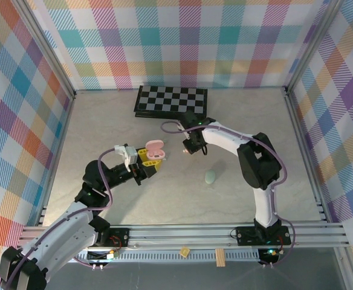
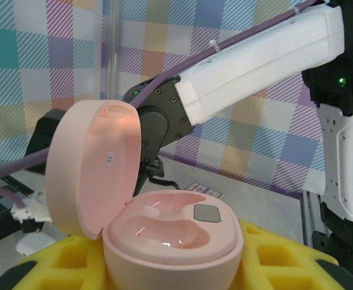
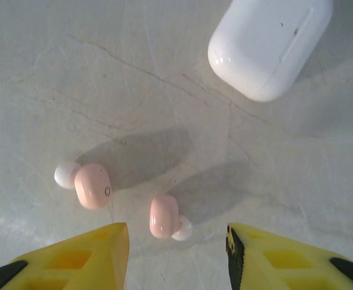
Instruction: Insert wireless bluetooth earbuds into charging case
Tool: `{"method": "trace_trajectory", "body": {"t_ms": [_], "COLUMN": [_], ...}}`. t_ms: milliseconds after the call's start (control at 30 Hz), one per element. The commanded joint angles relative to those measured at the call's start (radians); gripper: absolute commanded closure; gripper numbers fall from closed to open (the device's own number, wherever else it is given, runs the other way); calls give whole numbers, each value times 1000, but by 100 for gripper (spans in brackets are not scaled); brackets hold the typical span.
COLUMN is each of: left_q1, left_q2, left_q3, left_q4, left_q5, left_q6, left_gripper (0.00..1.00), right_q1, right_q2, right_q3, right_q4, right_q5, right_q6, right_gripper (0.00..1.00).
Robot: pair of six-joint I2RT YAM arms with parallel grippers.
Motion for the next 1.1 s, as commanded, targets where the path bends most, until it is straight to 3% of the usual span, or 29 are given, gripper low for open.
{"method": "trace_trajectory", "body": {"t_ms": [0,333,1067], "left_q1": [9,8,9], "left_q2": [-11,-18,-13], "left_q3": [1,13,10], "left_q4": [-14,-27,-17], "left_q5": [-2,4,14], "left_q6": [16,26,19], "left_gripper": [67,67,67], "right_q1": [28,97,110], "right_q2": [57,159,221], "right_q3": [47,140,179], "right_q4": [-69,-131,-200], "right_q5": [112,239,312], "right_q6": [-3,-3,21], "right_gripper": [56,63,69]}}
